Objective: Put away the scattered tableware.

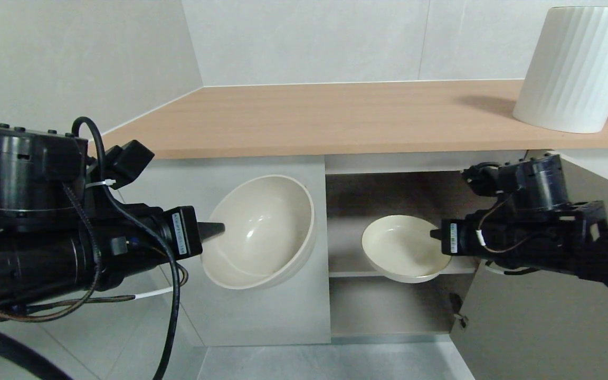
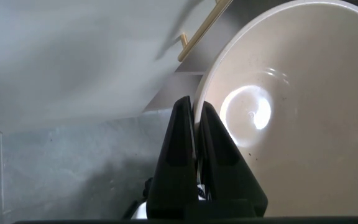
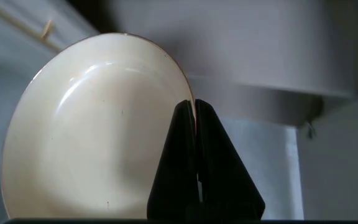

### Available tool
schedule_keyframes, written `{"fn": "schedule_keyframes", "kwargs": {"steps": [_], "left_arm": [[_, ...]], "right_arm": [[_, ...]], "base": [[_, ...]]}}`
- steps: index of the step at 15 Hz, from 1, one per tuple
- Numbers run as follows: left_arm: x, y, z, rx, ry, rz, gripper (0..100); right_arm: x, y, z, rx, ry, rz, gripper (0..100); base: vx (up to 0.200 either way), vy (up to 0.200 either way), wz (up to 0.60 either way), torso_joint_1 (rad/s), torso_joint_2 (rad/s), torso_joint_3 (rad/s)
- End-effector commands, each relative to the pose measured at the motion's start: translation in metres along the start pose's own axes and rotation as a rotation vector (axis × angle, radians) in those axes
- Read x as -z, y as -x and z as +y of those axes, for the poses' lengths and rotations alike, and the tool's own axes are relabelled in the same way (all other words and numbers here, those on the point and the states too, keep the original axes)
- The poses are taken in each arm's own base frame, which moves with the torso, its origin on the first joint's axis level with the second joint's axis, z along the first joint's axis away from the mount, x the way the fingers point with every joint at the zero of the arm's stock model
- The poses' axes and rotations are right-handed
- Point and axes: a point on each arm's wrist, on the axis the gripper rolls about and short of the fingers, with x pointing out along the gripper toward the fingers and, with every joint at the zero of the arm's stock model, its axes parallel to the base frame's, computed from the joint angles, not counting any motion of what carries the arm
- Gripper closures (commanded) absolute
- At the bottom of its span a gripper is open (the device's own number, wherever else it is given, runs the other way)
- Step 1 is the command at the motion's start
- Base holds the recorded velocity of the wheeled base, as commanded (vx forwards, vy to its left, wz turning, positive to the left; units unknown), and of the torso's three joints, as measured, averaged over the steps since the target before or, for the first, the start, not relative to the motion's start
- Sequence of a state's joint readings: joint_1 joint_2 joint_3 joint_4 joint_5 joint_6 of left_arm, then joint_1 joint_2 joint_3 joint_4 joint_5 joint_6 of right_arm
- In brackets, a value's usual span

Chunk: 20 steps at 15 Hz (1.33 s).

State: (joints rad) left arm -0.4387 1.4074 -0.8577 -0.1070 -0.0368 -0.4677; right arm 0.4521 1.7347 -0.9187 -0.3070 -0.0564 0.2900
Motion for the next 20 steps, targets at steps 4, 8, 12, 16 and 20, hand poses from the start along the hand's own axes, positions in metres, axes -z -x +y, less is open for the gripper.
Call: {"fn": "schedule_keyframes", "kwargs": {"steps": [4, 8, 12, 16, 20], "left_arm": [[0.002, -0.005, 0.001, -0.007, 0.001, 0.014, 100], [0.004, -0.009, 0.002, -0.014, 0.001, 0.028, 100], [0.013, -0.019, -0.001, -0.013, -0.012, 0.082, 100], [0.033, -0.044, 0.001, -0.058, -0.067, 0.215, 100], [0.043, -0.05, 0.002, -0.076, -0.094, 0.283, 100]], "right_arm": [[0.042, -0.122, -0.014, 0.127, -0.048, 0.096, 100], [0.058, -0.156, -0.04, 0.179, -0.093, 0.102, 100], [0.068, -0.186, -0.061, 0.279, -0.109, 0.051, 100], [0.07, -0.205, -0.072, 0.35, -0.115, 0.008, 100], [0.071, -0.214, -0.074, 0.373, -0.117, -0.006, 100]], "base": [[0.0, 0.0, 0.0, 0.0, 0.0, 0.0], [0.0, 0.0, 0.0, 0.0, 0.0, 0.0], [0.0, 0.0, 0.0, 0.0, 0.0, 0.0], [0.0, 0.0, 0.0, 0.0, 0.0, 0.0], [0.0, 0.0, 0.0, 0.0, 0.0, 0.0]]}}
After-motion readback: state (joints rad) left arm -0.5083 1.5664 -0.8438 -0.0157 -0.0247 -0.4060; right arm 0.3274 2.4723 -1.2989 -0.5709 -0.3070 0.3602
